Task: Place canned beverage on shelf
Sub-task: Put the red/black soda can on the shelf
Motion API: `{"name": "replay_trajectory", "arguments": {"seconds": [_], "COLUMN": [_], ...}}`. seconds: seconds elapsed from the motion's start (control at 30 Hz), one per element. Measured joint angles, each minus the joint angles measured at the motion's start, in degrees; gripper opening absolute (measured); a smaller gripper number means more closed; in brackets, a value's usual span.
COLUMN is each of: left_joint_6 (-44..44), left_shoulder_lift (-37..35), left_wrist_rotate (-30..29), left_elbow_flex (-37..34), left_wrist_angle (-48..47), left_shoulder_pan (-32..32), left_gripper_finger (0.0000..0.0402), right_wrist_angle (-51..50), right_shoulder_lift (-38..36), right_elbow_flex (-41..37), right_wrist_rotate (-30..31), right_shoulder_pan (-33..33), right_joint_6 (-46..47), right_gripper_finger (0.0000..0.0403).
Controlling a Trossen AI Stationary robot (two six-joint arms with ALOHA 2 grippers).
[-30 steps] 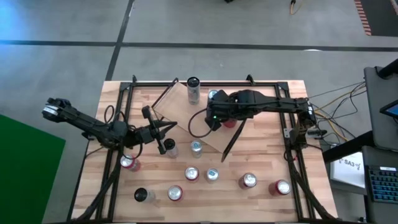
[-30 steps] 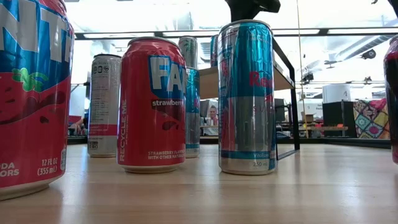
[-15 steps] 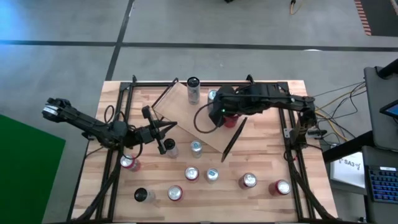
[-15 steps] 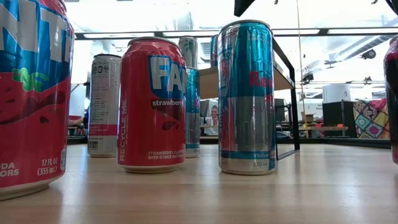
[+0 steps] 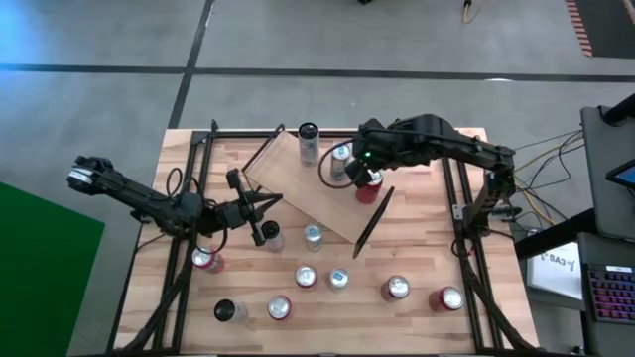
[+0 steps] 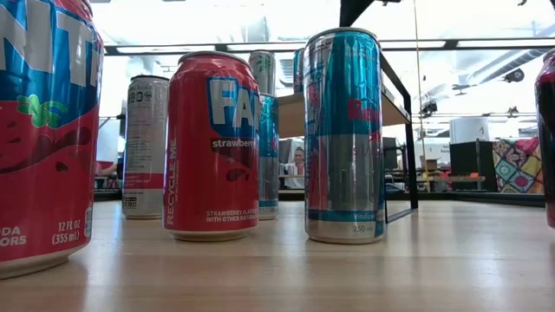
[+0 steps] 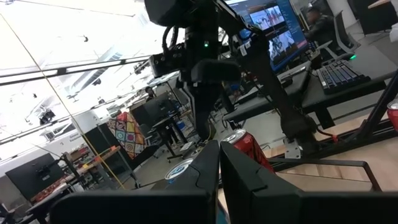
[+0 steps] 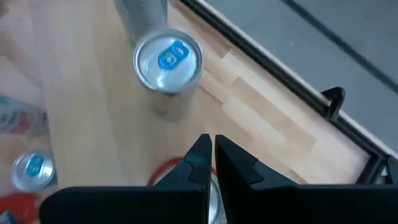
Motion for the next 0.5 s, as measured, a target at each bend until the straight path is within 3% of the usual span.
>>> {"name": "replay_trajectory", "arguments": {"seconds": [0.5], "left_joint_6": [-1.68], "left_shoulder_lift": [0.00], "left_wrist_rotate": [0.00], "left_elbow_flex": [0.00], "left_wrist_angle": [-0.11], "left_shoulder_pan": [0.00], "left_gripper_finger": [0.0000], "right_wrist_angle": [-0.04], "right_shoulder_lift": [-14.13], "right_elbow_flex": [-22.30], "right_wrist_rotate": [-1.46], "right_shoulder_pan": [-1.13], "right_joint_6": [8.24], "right_gripper_finger": [0.0012]}}
